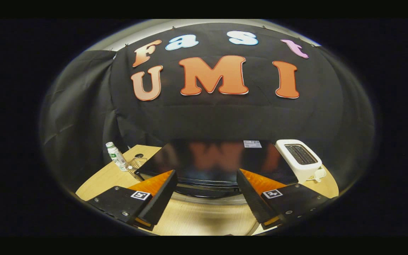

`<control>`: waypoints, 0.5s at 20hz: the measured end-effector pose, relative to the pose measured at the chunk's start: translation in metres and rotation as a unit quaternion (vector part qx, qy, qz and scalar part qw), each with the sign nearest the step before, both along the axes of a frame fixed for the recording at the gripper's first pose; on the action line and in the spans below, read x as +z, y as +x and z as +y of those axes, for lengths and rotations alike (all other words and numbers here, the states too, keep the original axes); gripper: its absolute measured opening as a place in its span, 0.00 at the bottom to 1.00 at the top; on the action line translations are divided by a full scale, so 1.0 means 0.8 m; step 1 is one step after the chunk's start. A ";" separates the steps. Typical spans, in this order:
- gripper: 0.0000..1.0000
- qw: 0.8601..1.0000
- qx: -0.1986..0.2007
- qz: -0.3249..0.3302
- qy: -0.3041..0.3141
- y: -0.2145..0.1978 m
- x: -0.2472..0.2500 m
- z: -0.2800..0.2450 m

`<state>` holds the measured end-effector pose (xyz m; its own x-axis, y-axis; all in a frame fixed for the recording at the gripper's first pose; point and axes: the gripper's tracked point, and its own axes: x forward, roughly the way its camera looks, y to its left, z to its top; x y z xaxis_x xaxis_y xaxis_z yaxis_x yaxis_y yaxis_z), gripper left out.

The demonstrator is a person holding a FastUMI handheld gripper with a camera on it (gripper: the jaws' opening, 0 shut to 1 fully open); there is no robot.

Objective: Open the toaster oven, put the food inside, and close the toaster oven door.

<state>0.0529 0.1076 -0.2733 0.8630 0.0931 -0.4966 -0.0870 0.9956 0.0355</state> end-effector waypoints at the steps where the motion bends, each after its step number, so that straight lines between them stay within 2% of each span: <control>1: 0.99 1.000 -0.003 0.000 -0.003 0.004 -0.003 0.000; 6: 0.99 1.000 -0.021 0.011 -0.017 0.017 -0.034 -0.002; 10: 0.98 0.999 -0.011 -0.027 -0.022 0.017 -0.030 0.006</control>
<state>0.0662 0.1123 -0.2973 0.8903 0.0533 -0.4523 -0.0662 0.9977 -0.0128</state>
